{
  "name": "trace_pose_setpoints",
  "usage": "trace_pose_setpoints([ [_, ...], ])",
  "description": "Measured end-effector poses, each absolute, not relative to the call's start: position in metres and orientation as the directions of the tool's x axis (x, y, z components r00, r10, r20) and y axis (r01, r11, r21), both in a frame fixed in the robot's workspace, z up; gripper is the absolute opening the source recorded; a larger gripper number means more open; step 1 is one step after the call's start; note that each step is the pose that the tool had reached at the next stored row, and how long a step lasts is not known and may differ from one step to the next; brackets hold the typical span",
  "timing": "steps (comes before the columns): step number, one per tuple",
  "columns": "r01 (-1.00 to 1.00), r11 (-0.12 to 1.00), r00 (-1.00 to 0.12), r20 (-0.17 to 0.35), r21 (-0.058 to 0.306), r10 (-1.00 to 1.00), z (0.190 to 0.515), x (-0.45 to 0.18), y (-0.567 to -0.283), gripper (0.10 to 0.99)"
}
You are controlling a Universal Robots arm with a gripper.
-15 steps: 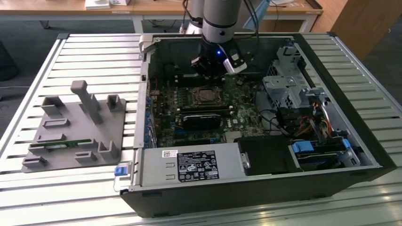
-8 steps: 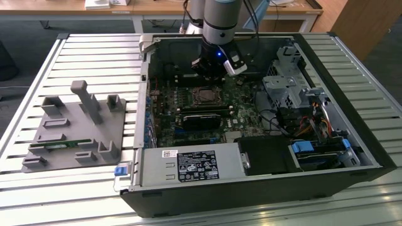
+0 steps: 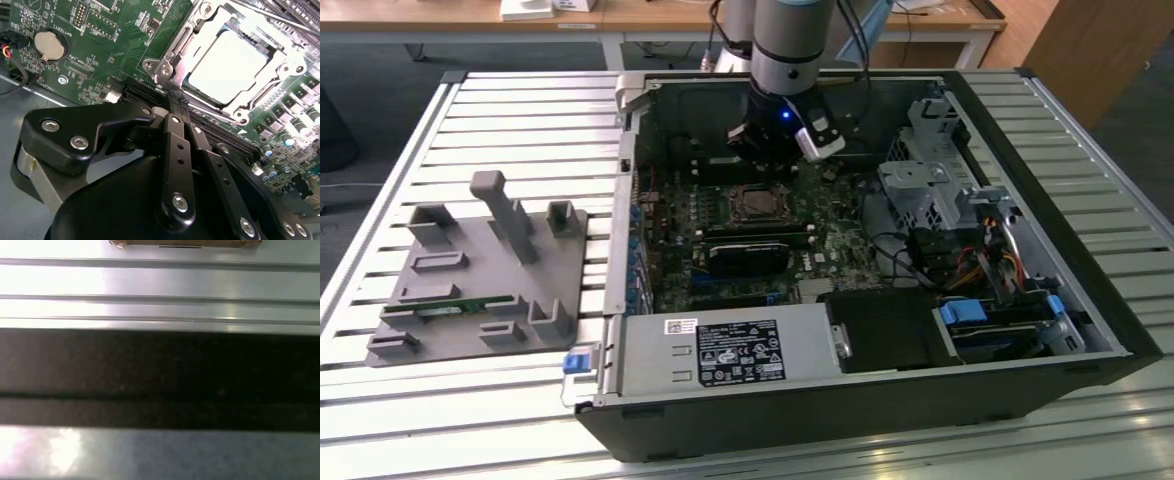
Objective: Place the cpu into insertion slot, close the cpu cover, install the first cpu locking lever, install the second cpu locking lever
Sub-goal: 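Install the first cpu locking lever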
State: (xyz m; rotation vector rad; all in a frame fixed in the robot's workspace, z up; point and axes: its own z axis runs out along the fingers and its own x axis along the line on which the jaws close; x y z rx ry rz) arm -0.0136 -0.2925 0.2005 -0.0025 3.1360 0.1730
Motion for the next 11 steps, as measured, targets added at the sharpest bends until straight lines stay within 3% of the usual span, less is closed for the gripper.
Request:
trace_pose_setpoints([
  [11,-0.002,0.997,-1.000,-0.001,0.081,-0.002,0.1985,-0.0137,-0.2907,0.106],
])
